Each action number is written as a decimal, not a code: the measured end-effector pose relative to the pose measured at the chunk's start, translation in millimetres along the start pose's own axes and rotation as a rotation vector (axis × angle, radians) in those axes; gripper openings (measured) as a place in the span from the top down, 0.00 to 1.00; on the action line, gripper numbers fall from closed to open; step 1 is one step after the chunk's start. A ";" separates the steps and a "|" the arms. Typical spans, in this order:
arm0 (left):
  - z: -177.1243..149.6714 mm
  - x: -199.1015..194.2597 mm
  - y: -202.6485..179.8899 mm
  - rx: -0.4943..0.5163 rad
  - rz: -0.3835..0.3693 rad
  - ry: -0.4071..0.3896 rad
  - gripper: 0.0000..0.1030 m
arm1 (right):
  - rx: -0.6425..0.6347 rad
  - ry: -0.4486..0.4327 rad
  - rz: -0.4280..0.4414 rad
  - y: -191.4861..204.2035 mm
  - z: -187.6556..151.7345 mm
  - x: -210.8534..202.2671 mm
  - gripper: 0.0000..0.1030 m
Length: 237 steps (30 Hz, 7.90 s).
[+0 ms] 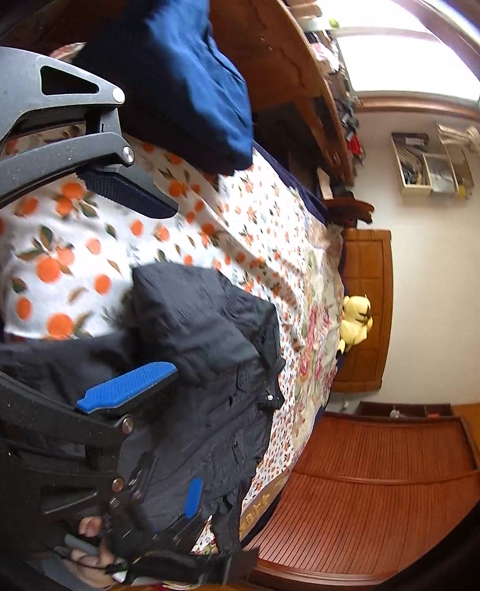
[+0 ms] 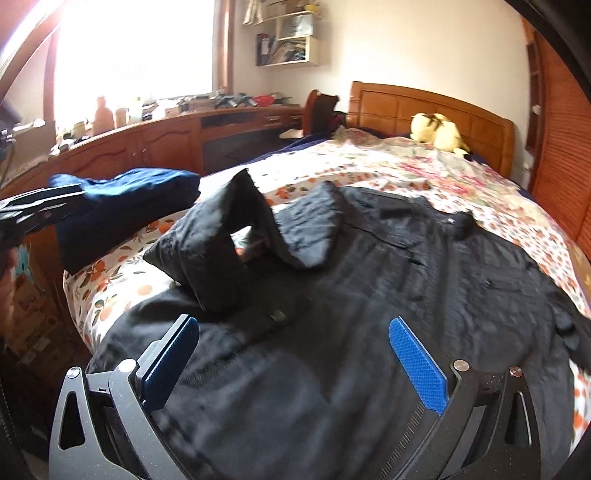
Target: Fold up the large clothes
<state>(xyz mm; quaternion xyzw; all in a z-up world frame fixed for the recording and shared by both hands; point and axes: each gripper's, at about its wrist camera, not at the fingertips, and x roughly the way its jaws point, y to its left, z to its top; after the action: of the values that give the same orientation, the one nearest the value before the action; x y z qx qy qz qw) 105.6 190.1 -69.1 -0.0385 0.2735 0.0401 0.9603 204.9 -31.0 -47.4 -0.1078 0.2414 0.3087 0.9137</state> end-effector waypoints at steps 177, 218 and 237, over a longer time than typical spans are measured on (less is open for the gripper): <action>15.3 168.9 -241.1 0.077 -0.274 -0.054 0.22 | 0.410 0.122 -0.611 -455.1 -153.4 -88.4 0.48; 12.3 166.7 -247.6 0.127 -0.243 -0.066 0.22 | 0.734 0.289 -0.873 -616.1 -195.7 -113.6 0.78; 8.0 134.0 -240.0 0.154 -0.261 -0.044 0.22 | 0.440 0.163 -0.774 -497.8 -76.1 -119.7 0.89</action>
<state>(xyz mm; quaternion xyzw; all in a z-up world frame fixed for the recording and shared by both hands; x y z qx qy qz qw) 246.8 -40.2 -120.7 0.0011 0.2473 -0.1053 0.9632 400.1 -510.0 -28.2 -0.0173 0.3144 -0.1237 0.9410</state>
